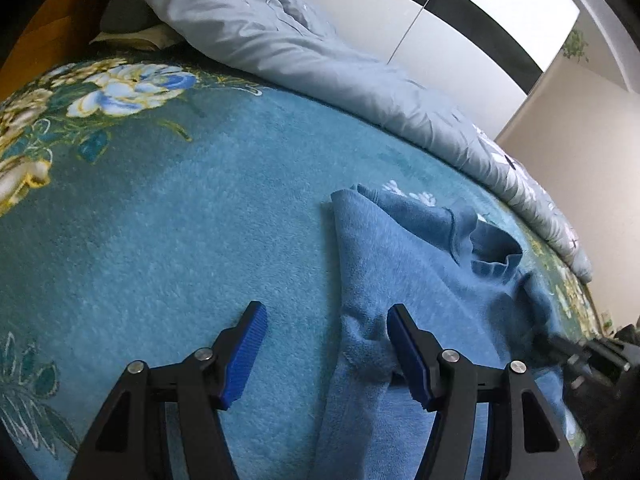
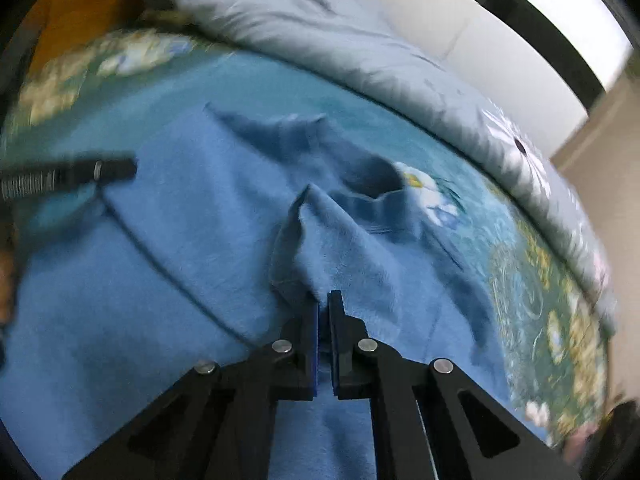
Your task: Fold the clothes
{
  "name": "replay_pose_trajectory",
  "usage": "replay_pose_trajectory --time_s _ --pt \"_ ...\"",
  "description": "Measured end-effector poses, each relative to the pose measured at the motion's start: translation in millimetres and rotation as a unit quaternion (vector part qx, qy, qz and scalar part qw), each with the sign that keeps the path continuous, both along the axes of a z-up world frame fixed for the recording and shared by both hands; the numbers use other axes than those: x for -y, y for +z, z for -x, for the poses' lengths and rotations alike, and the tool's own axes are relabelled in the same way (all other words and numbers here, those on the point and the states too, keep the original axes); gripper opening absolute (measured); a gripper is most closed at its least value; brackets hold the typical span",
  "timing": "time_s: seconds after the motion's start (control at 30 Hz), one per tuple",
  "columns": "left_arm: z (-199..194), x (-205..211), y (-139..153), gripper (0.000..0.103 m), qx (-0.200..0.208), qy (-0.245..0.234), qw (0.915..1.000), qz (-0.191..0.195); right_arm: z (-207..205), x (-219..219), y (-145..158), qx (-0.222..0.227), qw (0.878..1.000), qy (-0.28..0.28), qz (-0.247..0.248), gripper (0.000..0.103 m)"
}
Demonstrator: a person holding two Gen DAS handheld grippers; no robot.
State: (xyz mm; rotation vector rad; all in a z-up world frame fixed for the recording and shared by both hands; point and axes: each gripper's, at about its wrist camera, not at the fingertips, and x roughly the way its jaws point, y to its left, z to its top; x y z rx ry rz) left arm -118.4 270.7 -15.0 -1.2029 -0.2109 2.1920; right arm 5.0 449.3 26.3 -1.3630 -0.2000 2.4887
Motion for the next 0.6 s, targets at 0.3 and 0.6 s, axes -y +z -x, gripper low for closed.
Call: replay_pose_trajectory --time_s 0.3,0.6 --pt "2 1 -3 0.067 0.001 0.000 1.0000 -0.005 -67 -114 32 -0.131 0.948 -0.209 0.202 0.004" --pt "1 2 -3 0.067 0.001 0.000 0.9999 -0.010 -162 -156 6 -0.166 0.886 -0.325 0.287 0.004"
